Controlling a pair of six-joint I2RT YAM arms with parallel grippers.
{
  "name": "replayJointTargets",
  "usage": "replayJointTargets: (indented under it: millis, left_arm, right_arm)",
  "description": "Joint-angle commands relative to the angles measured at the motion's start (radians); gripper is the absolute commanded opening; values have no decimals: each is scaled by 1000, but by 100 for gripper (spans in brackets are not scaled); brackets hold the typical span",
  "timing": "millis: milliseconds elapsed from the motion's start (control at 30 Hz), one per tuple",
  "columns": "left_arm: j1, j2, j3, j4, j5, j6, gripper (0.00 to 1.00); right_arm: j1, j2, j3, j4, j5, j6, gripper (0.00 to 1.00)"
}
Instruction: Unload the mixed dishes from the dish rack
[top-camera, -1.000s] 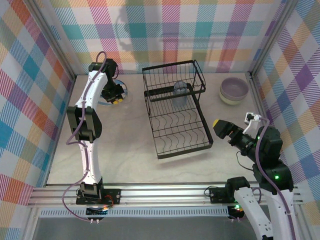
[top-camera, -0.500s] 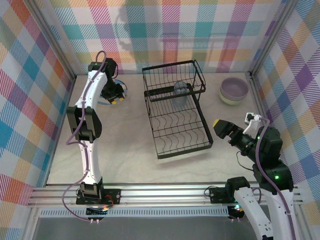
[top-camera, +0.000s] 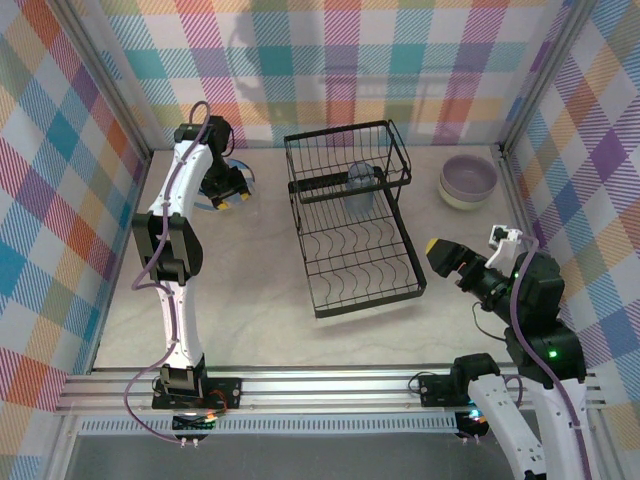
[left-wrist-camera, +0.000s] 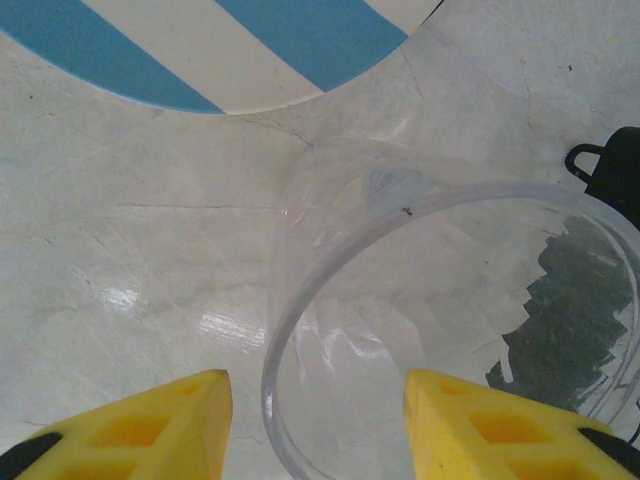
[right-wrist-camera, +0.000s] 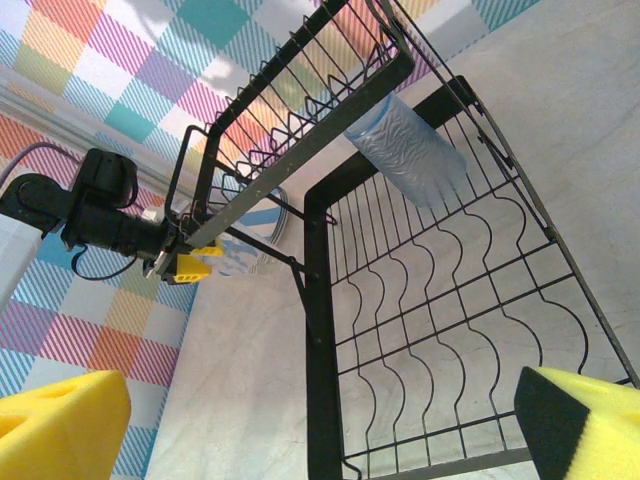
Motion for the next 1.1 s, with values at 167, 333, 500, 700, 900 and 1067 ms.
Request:
replayJointTargets:
  millis: [167, 333, 500, 700, 900, 1067]
  left_arm:
    - [15, -187, -34, -28, -11, 3, 58]
    - [15, -446, -311, 120, 50, -27, 71]
    - [-2, -722, -578, 267, 124, -84, 88]
    - [-250, -1018, -872, 410, 10, -205, 100]
    - [-572, -1083, -1042, 509, -84, -313, 100]
    - [-773, -946, -1045, 538, -139, -320, 100]
  right_arm:
    - [5, 46, 31, 43, 20, -63, 99]
    - [5, 97, 12, 95, -14, -37, 99]
    - [4, 97, -64, 200, 27, -65, 99]
    - [6, 123, -187, 421, 43, -102, 99]
    - [7, 135, -276, 534, 156, -146, 99]
    - [8, 231, -320, 515, 201, -67, 99]
